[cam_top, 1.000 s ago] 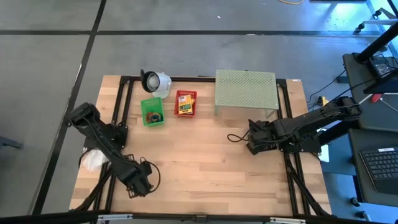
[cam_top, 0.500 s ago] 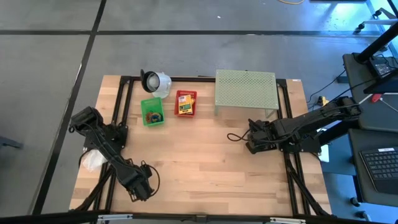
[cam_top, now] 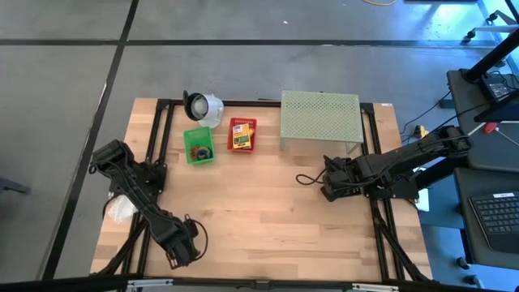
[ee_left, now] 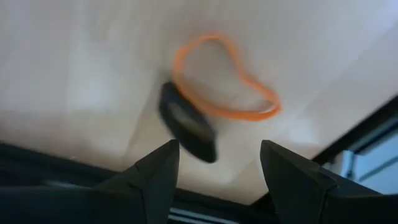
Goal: Pick & Place Office Desk Supplies
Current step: Put the top black rubber band into the black basket, then put the black rubber band into the black basket
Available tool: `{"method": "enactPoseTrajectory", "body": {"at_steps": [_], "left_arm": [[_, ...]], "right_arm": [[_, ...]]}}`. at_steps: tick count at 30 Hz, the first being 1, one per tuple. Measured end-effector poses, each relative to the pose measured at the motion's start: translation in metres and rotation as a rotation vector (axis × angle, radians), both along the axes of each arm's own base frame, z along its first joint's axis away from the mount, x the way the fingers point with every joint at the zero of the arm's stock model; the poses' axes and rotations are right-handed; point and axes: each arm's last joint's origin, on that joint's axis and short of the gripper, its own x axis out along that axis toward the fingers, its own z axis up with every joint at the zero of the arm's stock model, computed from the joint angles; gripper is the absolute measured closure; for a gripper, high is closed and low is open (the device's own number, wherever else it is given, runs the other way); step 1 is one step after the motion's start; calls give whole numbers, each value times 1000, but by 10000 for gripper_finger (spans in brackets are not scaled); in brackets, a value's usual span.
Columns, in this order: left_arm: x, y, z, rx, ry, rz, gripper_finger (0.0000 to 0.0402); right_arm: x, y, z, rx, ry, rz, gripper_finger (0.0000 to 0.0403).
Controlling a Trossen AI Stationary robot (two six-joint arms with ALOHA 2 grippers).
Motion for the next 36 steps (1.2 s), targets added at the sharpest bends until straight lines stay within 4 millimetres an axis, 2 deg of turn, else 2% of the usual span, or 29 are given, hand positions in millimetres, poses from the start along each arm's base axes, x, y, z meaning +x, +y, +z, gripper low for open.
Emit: {"method": "enactPoseTrajectory", "body": {"at_steps": [4,8,21,28,32,36], "left_arm": [[-3,1,-7,-6,0,-2,182],[-10,4,-14,13,28,-10,182],[-11,7,-17,77,-5,-24,191],[-19,14,-38,78,121,-21,233],[-19,14,-40,67,109,-71,268],[-19,14,-39,41,90,-133,321]], "right_arm": [[0,0,0,-8,-3,13,189],[1,0,0,-13,-15,14,184],[14,4,2,12,-145,53,210],[13,7,2,12,-142,73,218],[13,8,2,12,-142,76,218],[13,7,2,9,-142,79,218]]}}
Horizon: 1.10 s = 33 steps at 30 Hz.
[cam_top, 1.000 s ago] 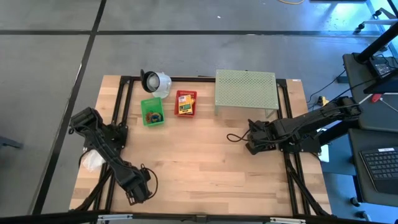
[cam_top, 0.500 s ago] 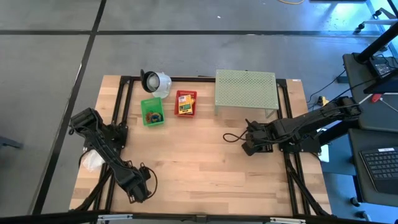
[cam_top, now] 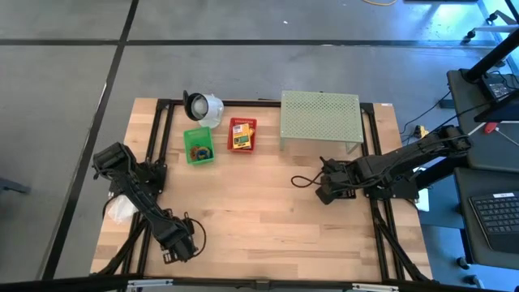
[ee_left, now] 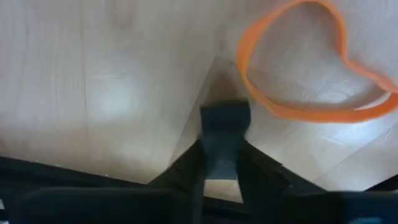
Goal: Pick & Place Office Desk Supplies
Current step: Put the black rubber band into the black basket
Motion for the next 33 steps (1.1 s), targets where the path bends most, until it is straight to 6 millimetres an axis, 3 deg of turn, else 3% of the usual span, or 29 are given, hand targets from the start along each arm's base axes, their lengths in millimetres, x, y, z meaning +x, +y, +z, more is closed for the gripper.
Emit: {"method": "enactPoseTrajectory", "body": {"at_steps": [4,6,17,25,30,33], "left_arm": [[1,-2,3,-31,-22,-88,384],[2,-4,6,-38,-39,-141,394],[7,-13,19,-42,-72,-205,399],[17,-21,56,45,-103,-257,399],[24,-20,83,218,-218,-327,399],[28,-17,93,364,-408,-396,399]], "right_arm": [[0,0,0,0,0,0,218],[0,0,0,0,0,0,218],[0,0,0,6,4,9,218],[-1,2,0,17,7,28,218],[3,6,1,19,-39,48,218],[12,10,4,18,-144,71,218]]}}
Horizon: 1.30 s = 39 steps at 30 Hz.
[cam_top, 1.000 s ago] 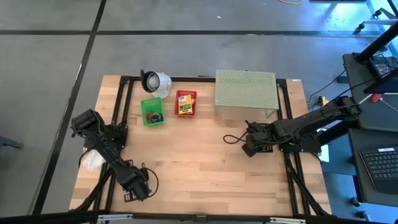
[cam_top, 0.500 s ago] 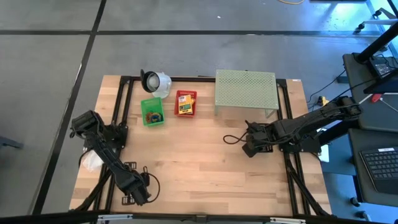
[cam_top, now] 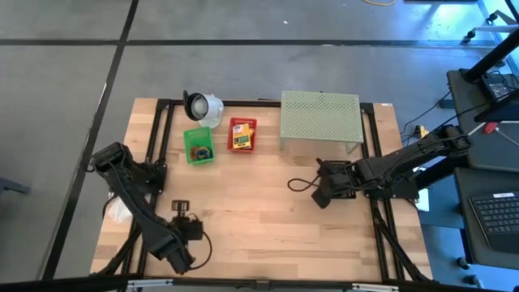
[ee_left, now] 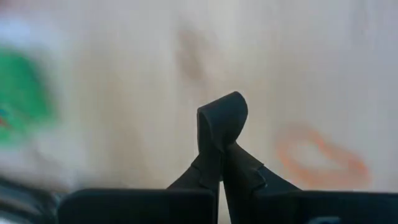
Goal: Pick & Place Office Desk Supplies
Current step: Put the black rubber band into the black basket
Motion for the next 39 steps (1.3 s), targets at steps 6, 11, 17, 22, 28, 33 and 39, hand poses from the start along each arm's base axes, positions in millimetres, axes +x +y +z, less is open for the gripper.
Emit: {"method": "enactPoseTrajectory", "body": {"at_steps": [6,11,17,22,28,33,39], "left_arm": [[9,14,24,232,-440,-56,400],[23,28,47,286,-668,-43,400],[54,44,61,280,-717,-101,400],[87,71,65,281,-688,-136,400],[134,108,81,106,-795,-280,400],[155,147,89,4,-878,-324,400],[177,177,86,-132,-967,-367,400]], "right_arm": [[24,7,14,-3,-288,93,218],[40,11,40,-75,-458,171,218],[50,19,83,-277,-583,293,218],[51,29,109,-406,-656,384,218],[50,35,114,-476,-672,401,218],[51,42,111,-496,-670,397,218],[59,52,106,-562,-692,331,218]]}}
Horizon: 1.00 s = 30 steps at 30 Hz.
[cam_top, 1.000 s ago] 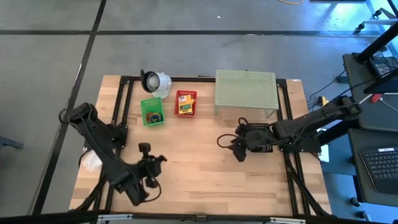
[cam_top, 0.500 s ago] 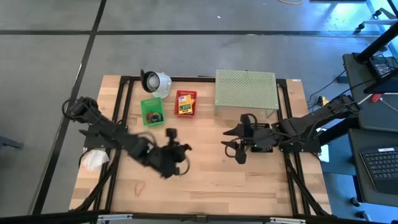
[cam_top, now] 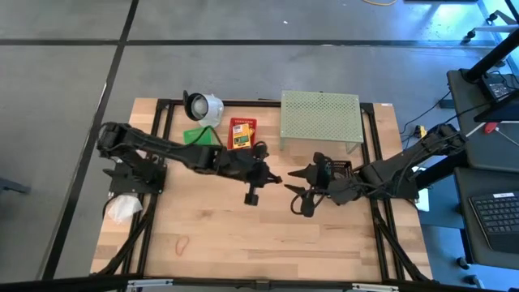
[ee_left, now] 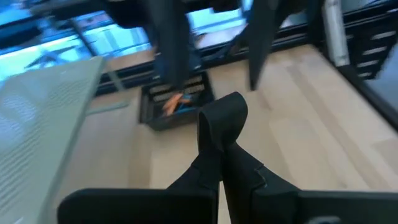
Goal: Pick & Place Office Desk Supplies
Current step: Put the black rubber band into the black basket
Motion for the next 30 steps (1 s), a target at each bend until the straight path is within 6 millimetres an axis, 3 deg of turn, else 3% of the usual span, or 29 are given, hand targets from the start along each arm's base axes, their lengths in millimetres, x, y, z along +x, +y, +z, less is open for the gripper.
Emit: {"method": "enactPoseTrajectory", "body": {"at_steps": [4,12,30], "left_arm": [[10,5,-7,-28,-14,-113,400],[11,3,-6,-26,-43,-230,400],[12,11,-5,-38,-54,-276,400]], "right_arm": [[3,2,-3,-47,-14,-71,218],[4,9,-4,-12,-18,-8,218],[7,14,-1,33,-72,23,218]]}}
